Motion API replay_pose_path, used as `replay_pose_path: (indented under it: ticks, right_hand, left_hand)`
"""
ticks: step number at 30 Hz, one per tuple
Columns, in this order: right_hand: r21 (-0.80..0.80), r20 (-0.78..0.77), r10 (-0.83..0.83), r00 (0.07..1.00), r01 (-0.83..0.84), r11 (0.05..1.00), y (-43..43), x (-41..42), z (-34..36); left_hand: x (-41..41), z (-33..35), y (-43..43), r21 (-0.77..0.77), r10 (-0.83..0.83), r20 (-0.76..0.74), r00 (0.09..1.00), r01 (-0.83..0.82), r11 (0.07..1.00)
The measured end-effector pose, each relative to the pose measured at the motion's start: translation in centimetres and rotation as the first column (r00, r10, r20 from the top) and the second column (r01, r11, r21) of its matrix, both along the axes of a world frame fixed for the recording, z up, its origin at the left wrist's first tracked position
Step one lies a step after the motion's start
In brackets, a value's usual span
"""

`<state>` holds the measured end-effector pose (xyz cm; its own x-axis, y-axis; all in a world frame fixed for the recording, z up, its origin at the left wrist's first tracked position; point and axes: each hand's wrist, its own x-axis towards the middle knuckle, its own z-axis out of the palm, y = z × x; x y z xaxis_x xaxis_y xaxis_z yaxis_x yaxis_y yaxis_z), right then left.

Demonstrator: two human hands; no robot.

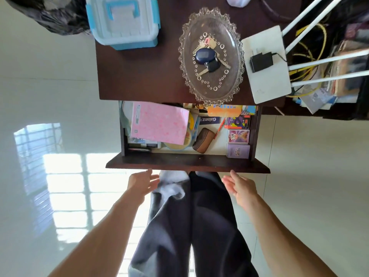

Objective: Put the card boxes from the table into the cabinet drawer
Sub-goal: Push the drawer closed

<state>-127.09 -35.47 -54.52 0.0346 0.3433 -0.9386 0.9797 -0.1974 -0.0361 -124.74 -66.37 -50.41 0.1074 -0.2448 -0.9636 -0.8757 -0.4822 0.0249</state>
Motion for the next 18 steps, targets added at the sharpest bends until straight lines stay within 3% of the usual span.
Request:
replay_pose_path:
  ticks: [2, 5, 8, 18]
  right_hand:
    - [-0.002, -0.049, -0.157, 0.986, 0.157, 0.988, -0.3, -0.2, -0.7]
    - [-0.008, -0.118, -0.188, 0.975, 0.188, 0.982, -0.2, -0.1, -1.6]
    - [-0.074, -0.131, -0.347, 0.929, 0.340, 0.937, -0.6, 0.3, -1.6]
    - [-0.131, -0.147, -0.457, 0.877, 0.441, 0.888, -1.1, -0.5, -0.7]
  left_hand:
    - [0.3, -1.0, 0.0, -0.002, 0.123, 0.003, 0.992, -0.123, 0.992]
    - [0.5, -2.5, 0.1, -0.008, 0.264, -0.034, 0.964, -0.265, 0.964]
    - [0.5, -3.3, 0.4, -0.007, 0.351, -0.068, 0.934, -0.352, 0.936]
    - [-0.4, -2.9, 0.8, -0.054, 0.360, -0.019, 0.933, -0.360, 0.931]
